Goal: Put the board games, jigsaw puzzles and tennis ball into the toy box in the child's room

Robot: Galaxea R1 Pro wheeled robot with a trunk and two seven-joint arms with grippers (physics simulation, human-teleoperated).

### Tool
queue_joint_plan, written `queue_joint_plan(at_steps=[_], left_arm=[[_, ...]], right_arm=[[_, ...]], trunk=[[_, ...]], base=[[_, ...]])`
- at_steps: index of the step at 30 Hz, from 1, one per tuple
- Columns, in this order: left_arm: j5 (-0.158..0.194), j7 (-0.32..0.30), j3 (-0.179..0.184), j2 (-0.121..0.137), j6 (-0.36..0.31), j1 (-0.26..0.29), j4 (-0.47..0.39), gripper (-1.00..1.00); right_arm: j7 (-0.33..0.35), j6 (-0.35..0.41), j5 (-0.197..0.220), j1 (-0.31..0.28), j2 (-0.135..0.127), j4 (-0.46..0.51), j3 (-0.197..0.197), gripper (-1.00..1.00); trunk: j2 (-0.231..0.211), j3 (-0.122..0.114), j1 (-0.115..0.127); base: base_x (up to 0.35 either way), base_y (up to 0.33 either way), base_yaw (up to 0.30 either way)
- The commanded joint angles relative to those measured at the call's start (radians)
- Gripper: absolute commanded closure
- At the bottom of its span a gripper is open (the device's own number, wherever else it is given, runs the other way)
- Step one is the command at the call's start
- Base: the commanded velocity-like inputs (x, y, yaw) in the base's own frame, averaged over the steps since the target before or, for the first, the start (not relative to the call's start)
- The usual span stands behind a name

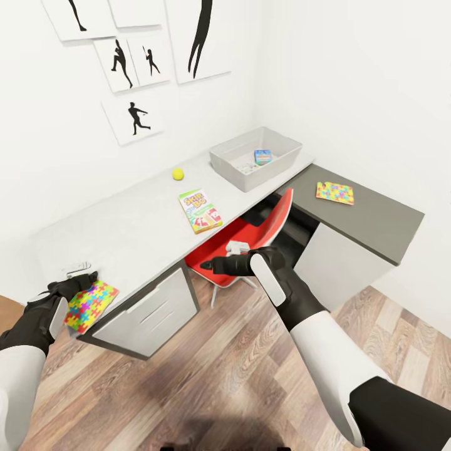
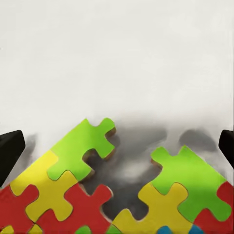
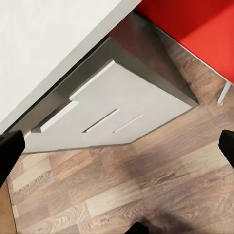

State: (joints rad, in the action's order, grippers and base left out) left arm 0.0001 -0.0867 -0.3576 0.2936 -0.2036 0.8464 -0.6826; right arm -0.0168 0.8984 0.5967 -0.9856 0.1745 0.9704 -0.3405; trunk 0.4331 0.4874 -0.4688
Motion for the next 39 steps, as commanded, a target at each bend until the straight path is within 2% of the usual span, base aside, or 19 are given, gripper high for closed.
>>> queue_joint_plan(at_steps=[1,39], left_arm=[[0.000,-0.007,-0.004,-0.001,-0.007,0.001,-0.002,-1.00],[0.000,-0.007,-0.004,-0.001,-0.007,0.001,-0.002,-1.00]], right_arm=[[-0.002,0.004,0.002,-0.001,0.000,0.001,0.000,-1.00],[-0.002,0.004,0.002,-0.001,0.000,0.001,-0.001,-1.00]], trunk=[[0.002,0.001,0.000],[0.002,0.001,0.000]], base=[[-0.084,-0.001,0.000],[-0.034,0.000,0.000]])
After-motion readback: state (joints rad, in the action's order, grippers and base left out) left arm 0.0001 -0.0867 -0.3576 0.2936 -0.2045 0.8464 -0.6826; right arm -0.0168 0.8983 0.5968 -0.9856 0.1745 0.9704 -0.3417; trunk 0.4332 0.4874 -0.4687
